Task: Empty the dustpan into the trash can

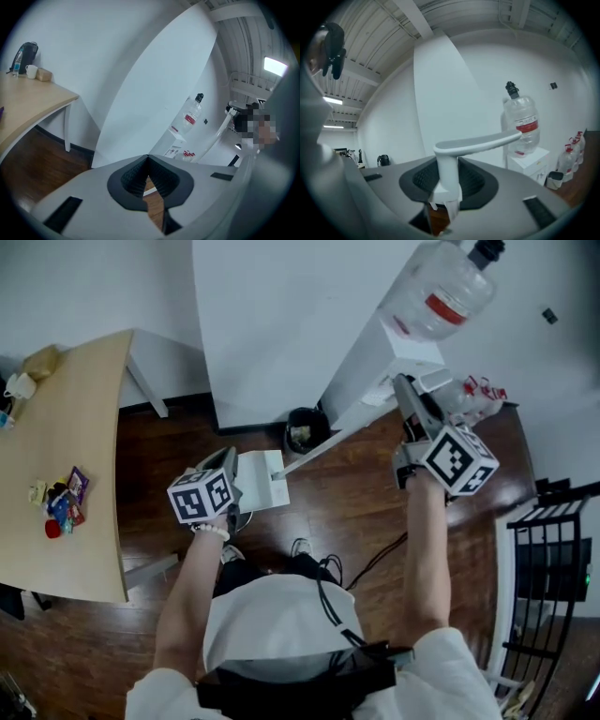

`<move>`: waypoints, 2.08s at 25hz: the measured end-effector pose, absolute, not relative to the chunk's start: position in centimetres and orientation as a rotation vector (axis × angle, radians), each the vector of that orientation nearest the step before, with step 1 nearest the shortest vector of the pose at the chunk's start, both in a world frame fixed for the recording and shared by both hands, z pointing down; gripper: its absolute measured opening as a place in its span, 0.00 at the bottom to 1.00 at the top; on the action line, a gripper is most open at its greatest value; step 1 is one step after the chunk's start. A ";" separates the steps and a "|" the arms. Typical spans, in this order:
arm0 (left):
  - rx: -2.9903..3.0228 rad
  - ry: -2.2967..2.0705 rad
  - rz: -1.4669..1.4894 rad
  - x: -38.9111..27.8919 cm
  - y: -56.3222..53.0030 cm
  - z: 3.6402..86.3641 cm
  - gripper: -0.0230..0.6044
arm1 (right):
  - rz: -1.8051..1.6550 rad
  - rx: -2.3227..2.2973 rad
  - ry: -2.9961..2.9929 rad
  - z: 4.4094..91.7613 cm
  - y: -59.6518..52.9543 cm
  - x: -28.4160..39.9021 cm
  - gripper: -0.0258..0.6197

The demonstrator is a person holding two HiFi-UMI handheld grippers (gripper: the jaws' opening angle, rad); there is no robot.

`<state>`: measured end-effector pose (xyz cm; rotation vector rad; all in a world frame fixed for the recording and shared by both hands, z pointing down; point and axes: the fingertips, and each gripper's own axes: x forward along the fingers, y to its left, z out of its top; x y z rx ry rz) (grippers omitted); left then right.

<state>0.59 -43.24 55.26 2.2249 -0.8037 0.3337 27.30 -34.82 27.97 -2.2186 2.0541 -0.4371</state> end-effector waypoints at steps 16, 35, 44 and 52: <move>2.225 -0.822 0.433 10.6 -36.5 56.7 0.03 | -0.483 -2.378 1.909 39.6 -26.9 42.3 0.23; 2.183 -0.822 0.633 11.6 -30.0 61.5 0.03 | -0.691 -2.317 2.061 64.9 -27.3 39.6 0.24; 2.156 -0.831 0.662 10.8 -29.9 62.5 0.03 | -0.758 -2.217 2.289 69.2 -27.7 37.7 0.25; 2.170 -0.794 0.675 12.9 -29.1 62.6 0.03 | -0.896 -2.284 2.152 71.2 -26.0 42.2 0.33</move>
